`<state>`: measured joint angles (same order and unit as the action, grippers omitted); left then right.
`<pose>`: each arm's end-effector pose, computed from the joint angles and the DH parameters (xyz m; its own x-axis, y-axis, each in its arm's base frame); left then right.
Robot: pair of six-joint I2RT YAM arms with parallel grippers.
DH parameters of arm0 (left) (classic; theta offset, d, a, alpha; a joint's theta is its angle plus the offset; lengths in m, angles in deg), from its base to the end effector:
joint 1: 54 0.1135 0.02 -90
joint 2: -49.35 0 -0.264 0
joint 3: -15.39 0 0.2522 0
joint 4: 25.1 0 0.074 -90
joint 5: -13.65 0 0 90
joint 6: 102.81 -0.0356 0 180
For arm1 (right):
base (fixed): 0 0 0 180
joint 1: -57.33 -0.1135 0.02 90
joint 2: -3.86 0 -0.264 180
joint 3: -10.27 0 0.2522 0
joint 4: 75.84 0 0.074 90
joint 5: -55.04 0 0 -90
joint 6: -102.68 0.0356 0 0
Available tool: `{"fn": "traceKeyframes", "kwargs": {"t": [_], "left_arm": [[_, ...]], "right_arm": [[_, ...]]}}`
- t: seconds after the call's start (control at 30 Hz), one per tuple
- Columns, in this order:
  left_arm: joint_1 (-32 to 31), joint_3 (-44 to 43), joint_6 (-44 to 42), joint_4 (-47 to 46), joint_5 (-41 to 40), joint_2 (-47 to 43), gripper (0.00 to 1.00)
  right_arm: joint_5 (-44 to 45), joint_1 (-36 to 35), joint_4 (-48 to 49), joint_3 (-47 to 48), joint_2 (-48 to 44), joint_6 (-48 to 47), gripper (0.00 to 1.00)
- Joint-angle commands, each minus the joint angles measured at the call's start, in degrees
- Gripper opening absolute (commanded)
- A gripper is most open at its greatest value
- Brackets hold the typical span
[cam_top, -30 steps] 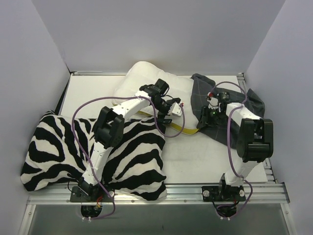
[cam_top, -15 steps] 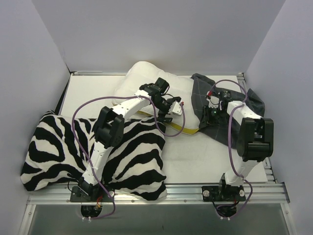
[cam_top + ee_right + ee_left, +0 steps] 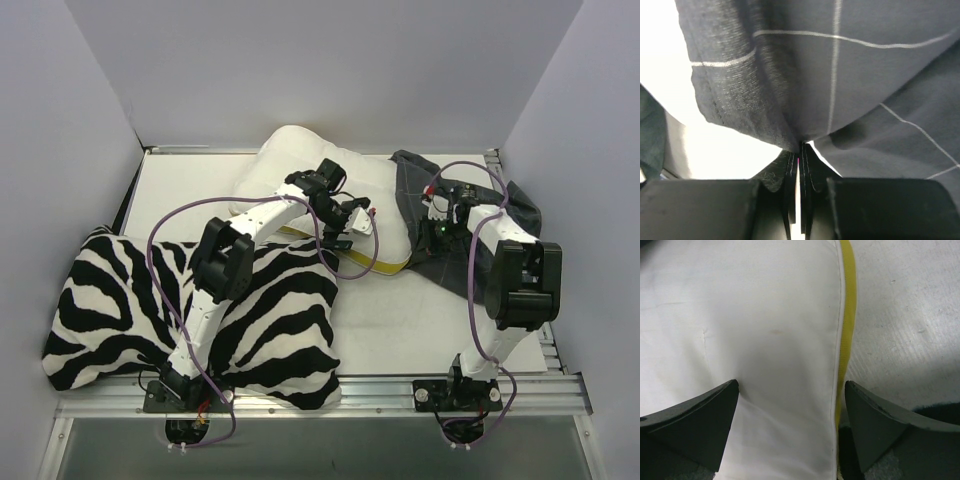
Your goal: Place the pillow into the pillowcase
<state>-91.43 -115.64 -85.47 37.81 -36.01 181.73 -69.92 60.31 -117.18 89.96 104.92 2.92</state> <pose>0.3783 -0.3185 0.2115 0.4421 0.5778 -0.6860 0.8874 -0.3931 0.2408 0.3534 0.0020 0.1890 -0.8374 -0.0955 -0.5382 -0.3670 0.8279 0.4241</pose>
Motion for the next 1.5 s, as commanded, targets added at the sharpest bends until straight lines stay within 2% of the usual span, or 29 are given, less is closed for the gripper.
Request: {"fn": "traceKeyframes", "kwargs": {"t": [0.0,0.13,0.23,0.27,0.3,0.37,0.4,0.47,0.5,0.53,0.63,0.7,0.87,1.0,1.03,1.13,1.2,1.27,1.37,1.43,1.47], "left_arm": [[-0.62,-2.61,-0.64,-0.10,2.11,0.52,0.96],[-2.82,-0.33,-2.21,-0.63,1.94,-0.01,0.97],[-4.49,2.21,-0.73,-5.80,-0.95,0.86,0.97],[-4.75,2.57,1.71,-7.73,-1.83,1.39,0.93],[-4.67,2.49,4.00,-12.53,-2.88,2.00,0.79],[-4.32,0.56,12.60,-17.31,-6.23,4.02,0.60],[-4.06,-0.84,15.68,-21.51,-7.37,5.25,0.37],[-3.27,-5.23,25.34,-24.87,-9.04,6.14,0.06],[-2.92,-6.64,29.03,-28.72,-9.40,6.40,0.00],[-2.65,-7.78,35.77,-30.76,-9.57,6.58,0.00],[-1.86,-9.90,45.20,-40.42,-12.99,6.06,0.00],[-2.03,-8.33,46.82,-46.73,-15.28,5.35,0.00],[-3.44,-1.84,47.88,-54.22,-15.91,3.68,0.00],[-4.84,8.79,47.53,-60.37,-10.73,-0.97,0.00],[-5.45,14.99,45.00,-61.61,-7.93,-3.85,0.00],[-7.57,24.68,38.67,-63.47,-3.26,-9.13,0.00],[-8.10,27.35,37.34,-62.51,-1.06,-10.82,0.00],[-8.18,29.47,35.93,-61.28,0.53,-12.49,0.11],[-7.31,31.31,32.42,-55.32,2.63,-15.47,0.42],[-5.90,31.14,31.62,-52.24,3.78,-17.85,0.66],[-5.38,29.75,32.40,-49.70,3.52,-18.46,0.72]], "right_arm": [[-4.23,0.27,-3.54,1.92,-1.47,-0.44,0.00],[-6.96,-0.52,-4.42,1.83,-3.40,1.32,0.00],[-8.28,-0.96,-4.51,0.96,-3.93,2.90,0.00],[-8.63,-0.96,-4.51,0.52,-4.11,3.69,0.00],[-9.16,-0.96,-4.68,0.25,-4.98,3.87,0.00],[-9.77,-1.05,-5.21,-0.80,-5.87,3.78,0.00],[-10.04,-1.14,-5.73,-1.07,-6.65,3.61,0.00],[-11.27,-1.40,-6.70,-1.33,-7.27,3.26,0.00],[-11.71,-1.75,-7.75,-1.16,-7.45,3.17,0.00],[-12.93,-2.01,-8.37,-0.90,-7.80,3.17,0.00],[-15.48,-2.63,-10.39,0.68,-8.68,3.43,0.00],[-17.06,-2.63,-11.36,3.31,-9.38,4.39,0.00],[-22.68,-0.88,-12.59,12.01,-7.98,8.35,0.00],[-23.93,0.71,-13.12,17.47,-4.30,11.06,0.00],[-23.93,0.88,-13.12,18.26,-3.68,11.25,0.00],[-24.45,1.06,-13.12,18.97,-0.87,12.48,0.00],[-24.37,0.89,-13.03,19.06,1.15,12.84,0.00],[-23.14,0.80,-13.12,18.01,2.12,12.40,0.00],[-20.60,0.62,-14.08,15.38,2.13,10.21,0.00],[-19.19,0.01,-16.45,12.21,0.73,6.52,0.00],[-17.88,-0.17,-17.59,11.25,0.11,5.12,0.00]]}}
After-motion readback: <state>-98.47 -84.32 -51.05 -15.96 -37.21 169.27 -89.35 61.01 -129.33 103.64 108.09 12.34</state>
